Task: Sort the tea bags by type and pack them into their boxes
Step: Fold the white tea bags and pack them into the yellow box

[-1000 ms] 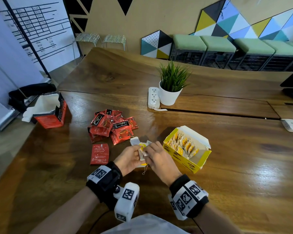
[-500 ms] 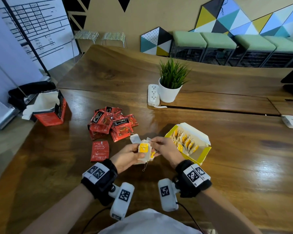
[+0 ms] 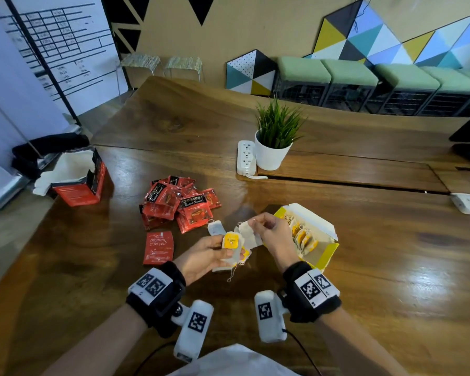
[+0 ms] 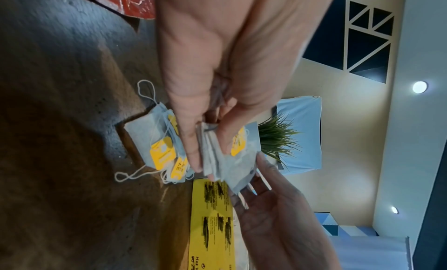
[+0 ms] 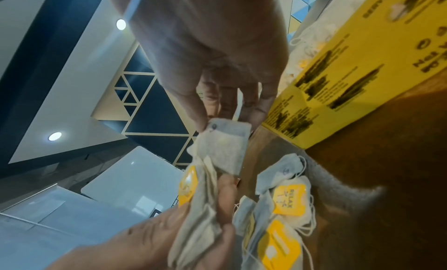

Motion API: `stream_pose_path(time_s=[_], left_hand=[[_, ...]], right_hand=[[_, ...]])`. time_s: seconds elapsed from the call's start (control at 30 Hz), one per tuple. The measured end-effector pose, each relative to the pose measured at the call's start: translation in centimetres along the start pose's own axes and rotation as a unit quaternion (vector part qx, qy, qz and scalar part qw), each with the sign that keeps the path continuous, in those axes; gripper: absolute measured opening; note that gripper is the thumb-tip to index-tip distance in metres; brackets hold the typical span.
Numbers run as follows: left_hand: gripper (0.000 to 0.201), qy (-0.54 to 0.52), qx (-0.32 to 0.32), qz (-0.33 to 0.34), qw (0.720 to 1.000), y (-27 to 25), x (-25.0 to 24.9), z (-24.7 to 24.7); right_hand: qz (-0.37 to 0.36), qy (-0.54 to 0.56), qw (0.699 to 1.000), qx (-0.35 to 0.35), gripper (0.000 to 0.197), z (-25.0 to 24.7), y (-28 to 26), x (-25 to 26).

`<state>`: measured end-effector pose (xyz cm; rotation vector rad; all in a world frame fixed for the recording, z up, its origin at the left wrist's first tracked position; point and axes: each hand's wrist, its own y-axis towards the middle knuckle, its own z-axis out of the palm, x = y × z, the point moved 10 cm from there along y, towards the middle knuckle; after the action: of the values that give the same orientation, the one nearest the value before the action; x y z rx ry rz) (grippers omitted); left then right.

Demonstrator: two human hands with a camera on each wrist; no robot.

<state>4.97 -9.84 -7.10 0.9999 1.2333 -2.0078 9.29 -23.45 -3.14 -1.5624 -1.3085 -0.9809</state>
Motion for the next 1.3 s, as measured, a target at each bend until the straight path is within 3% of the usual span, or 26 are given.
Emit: stream_pose_path(time_s=[0.23, 0.33, 0.47, 0.6, 0.77, 0.97, 1.03, 1.2, 1.3], left_hand=[[0.033, -0.038, -0.008, -0.025, 0.999, 0.0, 0.3, -0.6], [0.032, -0.053, -0.013, -0.031, 0.998, -0.2, 0.3, -1.4], [0.031, -0.068, -0.031, -0.041, 0.996, -0.1, 0.7, -2.4], [0.030, -0.061, -0.034, -0.048, 0.996, 0.3, 1.1, -2.0], [0.035, -0.052, -0.069, -0.049, 0.995, 0.7, 1.3, -2.8], [0.030, -0.043, -0.083, -0.051, 0.994, 0.3, 1.0, -3.7], [0.032, -0.041, -0.081, -0.056, 0.994, 0.5, 1.3, -3.6], [0.031, -0.046, -0.082, -0.059, 0.994, 0.5, 1.4, -3.5], [0.029, -0.054, -0.091, -0.056, 0.993, 0.2, 1.1, -3.9]], right_hand=[[0.053, 0.027, 0.994, 0.089, 0.003, 2.4, -1.2, -0.4], [0.095, 0.047, 0.984, 0.142, 0.019, 2.7, -1.6, -0.9], [0.018, -0.144, 0.975, 0.167, 0.040, 2.4, -1.3, 0.5], [-0.066, -0.262, 0.954, 0.129, 0.039, 2.9, -0.7, 2.5], [-0.057, -0.391, 0.901, 0.179, 0.037, 5.5, -1.5, 0.0], [-0.035, -0.448, 0.859, 0.245, 0.075, 6.5, -4.3, -3.1], [-0.065, -0.467, 0.852, 0.228, 0.071, 6.6, -4.4, -2.7], [-0.123, -0.415, 0.878, 0.204, 0.060, 6.6, -4.6, -1.2], [-0.197, -0.454, 0.838, 0.229, 0.054, 7.7, -5.9, -0.3]])
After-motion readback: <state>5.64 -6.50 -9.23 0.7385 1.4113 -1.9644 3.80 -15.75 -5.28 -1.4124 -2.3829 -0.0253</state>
